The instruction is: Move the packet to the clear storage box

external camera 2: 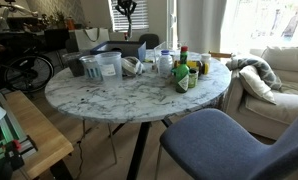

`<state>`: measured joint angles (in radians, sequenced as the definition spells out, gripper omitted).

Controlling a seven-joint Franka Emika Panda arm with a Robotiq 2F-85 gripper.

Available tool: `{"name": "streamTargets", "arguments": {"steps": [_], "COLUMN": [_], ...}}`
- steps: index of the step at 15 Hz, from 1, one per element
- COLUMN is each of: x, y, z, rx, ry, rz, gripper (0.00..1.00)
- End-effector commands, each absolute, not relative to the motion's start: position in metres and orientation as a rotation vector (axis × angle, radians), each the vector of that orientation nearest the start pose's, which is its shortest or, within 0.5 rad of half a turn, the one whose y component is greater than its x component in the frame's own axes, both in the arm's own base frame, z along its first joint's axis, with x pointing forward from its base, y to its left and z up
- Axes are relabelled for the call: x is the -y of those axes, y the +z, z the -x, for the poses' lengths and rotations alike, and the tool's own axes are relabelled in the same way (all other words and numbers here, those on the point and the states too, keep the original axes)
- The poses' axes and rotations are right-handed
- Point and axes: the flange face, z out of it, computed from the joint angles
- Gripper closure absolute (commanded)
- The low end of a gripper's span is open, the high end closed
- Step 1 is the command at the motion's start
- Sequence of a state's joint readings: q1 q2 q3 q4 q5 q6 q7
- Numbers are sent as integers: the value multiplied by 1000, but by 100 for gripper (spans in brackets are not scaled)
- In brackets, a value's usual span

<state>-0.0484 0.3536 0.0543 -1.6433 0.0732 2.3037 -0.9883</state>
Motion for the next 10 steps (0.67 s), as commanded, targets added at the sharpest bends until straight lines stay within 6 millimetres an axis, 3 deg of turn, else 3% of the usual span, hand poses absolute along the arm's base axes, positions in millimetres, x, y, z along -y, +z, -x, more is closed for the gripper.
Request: {"name": "streamTargets", "arguments": {"steps": [1,8,9,10], "x": [6,4,8,28], "y": [453,455,454,447], "z": [-691,-693,-699,-718], "rx": [1432,1431,1405,1321], "ry": [-516,-525,-535,-571], "rz": [2855,2855,2876,2965], "gripper": [100,100,100,100]}}
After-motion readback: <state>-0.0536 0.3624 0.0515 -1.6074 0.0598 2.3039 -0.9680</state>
